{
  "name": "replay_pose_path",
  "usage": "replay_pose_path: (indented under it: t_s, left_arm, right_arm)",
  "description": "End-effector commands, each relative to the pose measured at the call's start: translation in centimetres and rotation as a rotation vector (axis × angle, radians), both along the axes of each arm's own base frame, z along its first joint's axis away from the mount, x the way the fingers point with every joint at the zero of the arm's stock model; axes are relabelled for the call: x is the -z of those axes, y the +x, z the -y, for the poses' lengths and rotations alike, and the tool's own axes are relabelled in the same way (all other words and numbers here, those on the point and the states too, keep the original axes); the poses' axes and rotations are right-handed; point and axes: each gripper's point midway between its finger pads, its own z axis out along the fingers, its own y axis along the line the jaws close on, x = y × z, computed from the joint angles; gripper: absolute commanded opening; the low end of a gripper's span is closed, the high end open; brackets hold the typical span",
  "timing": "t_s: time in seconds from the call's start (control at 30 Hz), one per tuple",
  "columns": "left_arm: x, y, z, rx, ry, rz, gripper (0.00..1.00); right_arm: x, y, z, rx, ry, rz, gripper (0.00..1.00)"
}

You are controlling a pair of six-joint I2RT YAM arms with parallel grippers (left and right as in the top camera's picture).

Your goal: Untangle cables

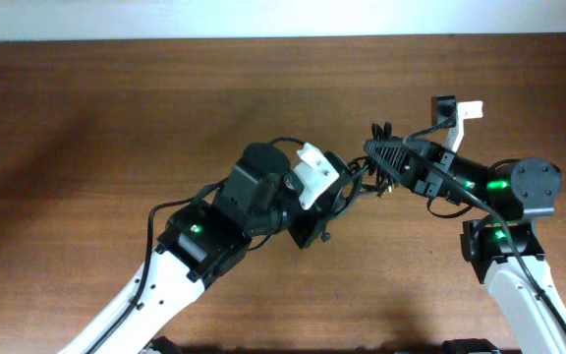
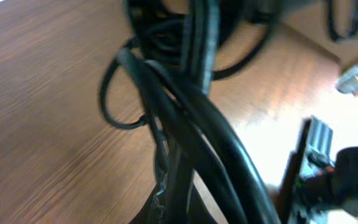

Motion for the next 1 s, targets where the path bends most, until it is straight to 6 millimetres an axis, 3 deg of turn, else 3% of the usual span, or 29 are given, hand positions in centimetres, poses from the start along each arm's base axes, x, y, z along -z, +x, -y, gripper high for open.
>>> replay_pose_path:
  t_s: [0.0, 0.4, 0.63, 0.8, 0.97]
  left_arm:
    - [0.3, 2.0, -1.5, -0.203, 0.006, -0.043, 0.0]
    - [1.8, 5.7, -5.4, -0.663, -0.027, -0.161, 0.0]
    - [7.0, 4.4, -6.6, -0.683, 0.155, -0.283, 0.0]
    - [7.8, 3.9, -6.9, -0.701, 0.177, -0.32, 0.0]
    - [7.8, 2.9, -5.5, -0.627, 0.146, -0.38, 0.0]
  right_arm:
    - [-0.9, -0.5, -0.4, -0.009, -0.002, 0.046, 0.04]
    - [-1.8, -1.0, -0.5, -0.025, 0.003, 0.095, 0.04]
    - [-2.7, -0.6, -0.1, 0.016, 0.024, 0.137, 0.04]
    - [-3.1, 0.3, 0.4, 0.077, 0.044, 0.14, 0.04]
    - [-3.3, 0.7, 0.6, 0.114, 0.02, 0.213, 0.04]
